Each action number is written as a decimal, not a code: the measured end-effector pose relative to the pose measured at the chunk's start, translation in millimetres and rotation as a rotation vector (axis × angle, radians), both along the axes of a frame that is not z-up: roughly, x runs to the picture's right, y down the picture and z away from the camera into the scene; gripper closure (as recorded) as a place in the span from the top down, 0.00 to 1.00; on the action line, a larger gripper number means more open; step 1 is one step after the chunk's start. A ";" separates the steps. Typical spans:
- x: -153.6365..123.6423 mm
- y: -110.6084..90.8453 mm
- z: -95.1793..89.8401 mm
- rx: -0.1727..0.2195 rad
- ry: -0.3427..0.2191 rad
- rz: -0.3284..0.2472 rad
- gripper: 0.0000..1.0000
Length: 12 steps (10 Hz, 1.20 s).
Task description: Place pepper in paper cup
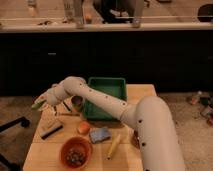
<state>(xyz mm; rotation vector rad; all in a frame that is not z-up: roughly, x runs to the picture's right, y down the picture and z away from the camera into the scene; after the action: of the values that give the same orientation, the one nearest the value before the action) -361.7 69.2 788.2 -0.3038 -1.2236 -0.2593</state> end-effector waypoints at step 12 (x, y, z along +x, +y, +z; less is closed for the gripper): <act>18.3 -39.7 19.7 0.014 0.014 0.094 0.00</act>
<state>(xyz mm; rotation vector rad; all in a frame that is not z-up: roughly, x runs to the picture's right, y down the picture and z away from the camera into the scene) -343.4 29.5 808.0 -0.2346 -1.2179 -0.1841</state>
